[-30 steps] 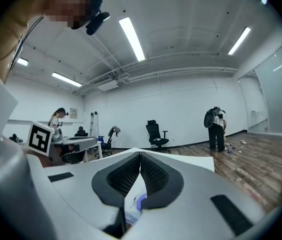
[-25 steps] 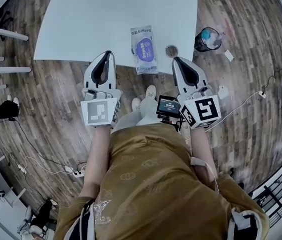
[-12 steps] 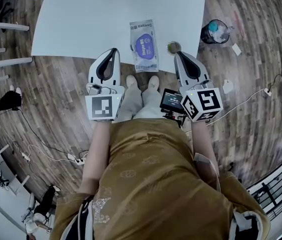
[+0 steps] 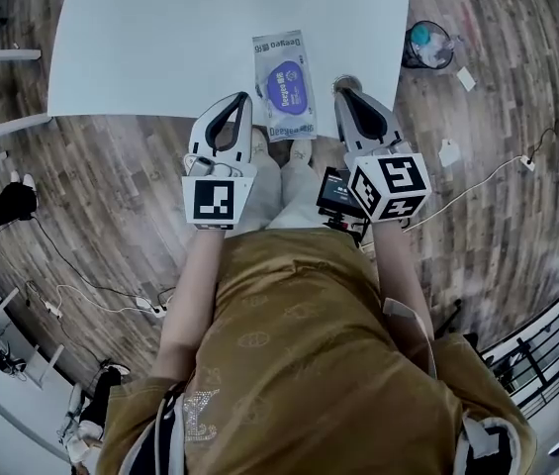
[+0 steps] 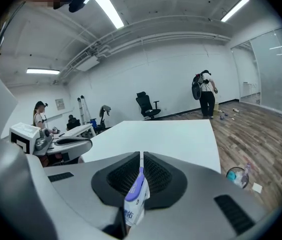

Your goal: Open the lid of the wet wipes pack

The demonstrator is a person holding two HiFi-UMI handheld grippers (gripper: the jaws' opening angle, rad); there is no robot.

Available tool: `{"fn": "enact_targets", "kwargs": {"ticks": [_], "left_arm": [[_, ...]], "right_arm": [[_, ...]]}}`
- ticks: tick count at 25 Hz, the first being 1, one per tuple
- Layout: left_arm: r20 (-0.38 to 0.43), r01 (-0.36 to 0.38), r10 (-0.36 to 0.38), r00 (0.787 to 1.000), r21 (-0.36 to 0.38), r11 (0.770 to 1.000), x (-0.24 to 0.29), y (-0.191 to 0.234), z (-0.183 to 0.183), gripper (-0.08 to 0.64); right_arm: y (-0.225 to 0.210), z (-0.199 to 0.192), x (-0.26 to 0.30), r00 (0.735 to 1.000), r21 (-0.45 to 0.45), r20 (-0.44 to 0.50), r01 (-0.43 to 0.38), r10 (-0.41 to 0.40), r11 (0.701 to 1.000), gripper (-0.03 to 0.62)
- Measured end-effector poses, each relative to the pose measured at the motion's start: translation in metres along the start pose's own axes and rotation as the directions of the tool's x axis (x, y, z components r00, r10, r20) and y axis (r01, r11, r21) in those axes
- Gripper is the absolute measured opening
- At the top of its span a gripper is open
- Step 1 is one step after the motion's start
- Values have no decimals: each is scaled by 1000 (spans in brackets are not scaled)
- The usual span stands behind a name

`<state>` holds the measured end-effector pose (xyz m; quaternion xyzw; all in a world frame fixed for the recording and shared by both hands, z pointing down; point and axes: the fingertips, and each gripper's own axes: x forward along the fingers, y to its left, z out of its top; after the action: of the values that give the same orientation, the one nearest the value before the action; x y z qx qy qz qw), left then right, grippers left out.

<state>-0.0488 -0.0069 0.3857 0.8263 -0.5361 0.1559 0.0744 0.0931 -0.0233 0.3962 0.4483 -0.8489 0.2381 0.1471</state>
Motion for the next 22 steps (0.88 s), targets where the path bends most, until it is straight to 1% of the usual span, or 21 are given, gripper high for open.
{"fn": "enact_targets", "kwargs": {"ticks": [4, 7, 11, 15, 22], "left_arm": [[-28, 41, -41, 999, 5, 999, 8, -7, -12, 6], [-56, 70, -69, 996, 10, 997, 10, -12, -22, 6], [-110, 123, -121, 987, 12, 992, 11, -26, -38, 6], [-140, 143, -141, 980, 8, 990, 14, -34, -52, 6], [-186, 172, -171, 968, -9, 985, 16, -36, -75, 6]], "right_arm": [[-3, -11, 12, 999, 4, -42, 19, -19, 1000, 9], [1, -22, 23, 996, 0, -87, 4, -4, 1000, 16], [10, -35, 33, 990, 8, -136, -32, 32, 999, 58], [11, -45, 43, 986, 17, -161, -47, 49, 999, 69], [13, -60, 61, 976, 99, -207, -43, 63, 994, 69]]}}
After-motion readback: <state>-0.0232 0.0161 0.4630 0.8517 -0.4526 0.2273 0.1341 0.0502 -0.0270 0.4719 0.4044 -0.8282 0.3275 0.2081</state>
